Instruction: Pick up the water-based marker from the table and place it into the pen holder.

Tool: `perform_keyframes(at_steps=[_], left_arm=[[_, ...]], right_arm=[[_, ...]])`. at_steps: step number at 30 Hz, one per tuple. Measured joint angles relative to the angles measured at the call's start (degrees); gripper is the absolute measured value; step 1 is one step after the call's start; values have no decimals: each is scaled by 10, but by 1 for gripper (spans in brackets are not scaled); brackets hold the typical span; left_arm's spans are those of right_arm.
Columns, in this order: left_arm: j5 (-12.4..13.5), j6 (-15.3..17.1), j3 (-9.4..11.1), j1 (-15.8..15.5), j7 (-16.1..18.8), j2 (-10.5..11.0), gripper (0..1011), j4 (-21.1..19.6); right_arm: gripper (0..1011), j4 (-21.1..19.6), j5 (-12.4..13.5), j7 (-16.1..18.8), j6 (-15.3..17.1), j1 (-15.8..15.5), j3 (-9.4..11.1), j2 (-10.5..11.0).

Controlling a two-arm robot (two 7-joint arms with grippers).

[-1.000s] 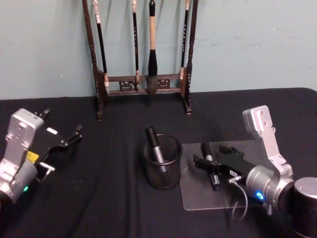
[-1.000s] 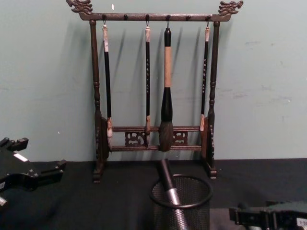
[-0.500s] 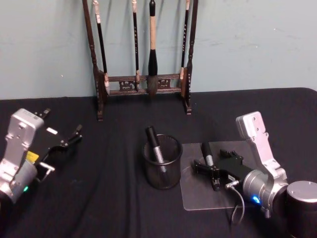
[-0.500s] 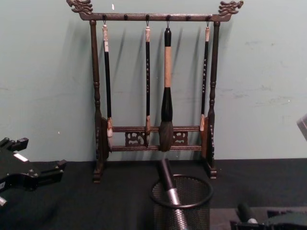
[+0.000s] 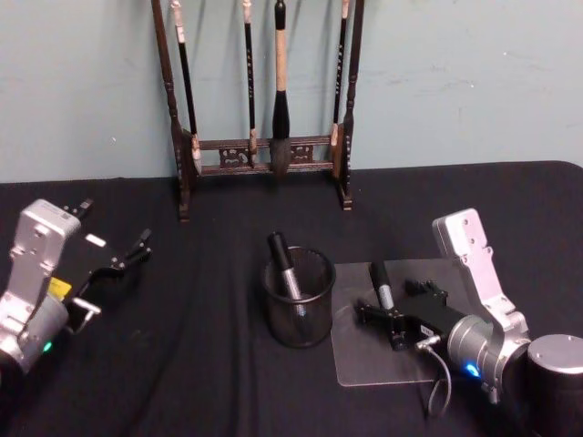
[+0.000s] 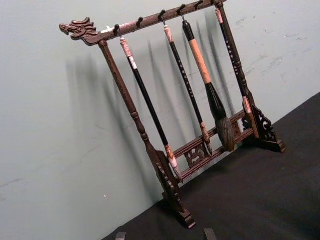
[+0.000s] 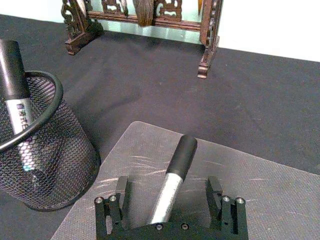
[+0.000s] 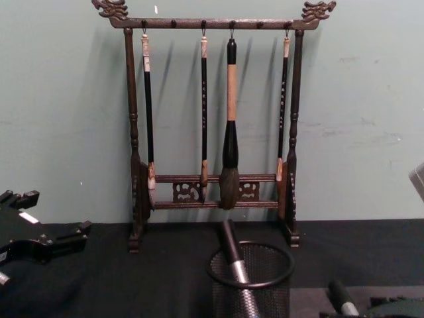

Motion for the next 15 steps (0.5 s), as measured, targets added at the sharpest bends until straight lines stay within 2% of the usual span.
perform_keyframes(at_steps=[15], left_arm=[[0, 0, 0, 0, 0, 0, 1009, 0]], right_arm=[[1002, 5, -6, 10, 2, -1, 3, -2]])
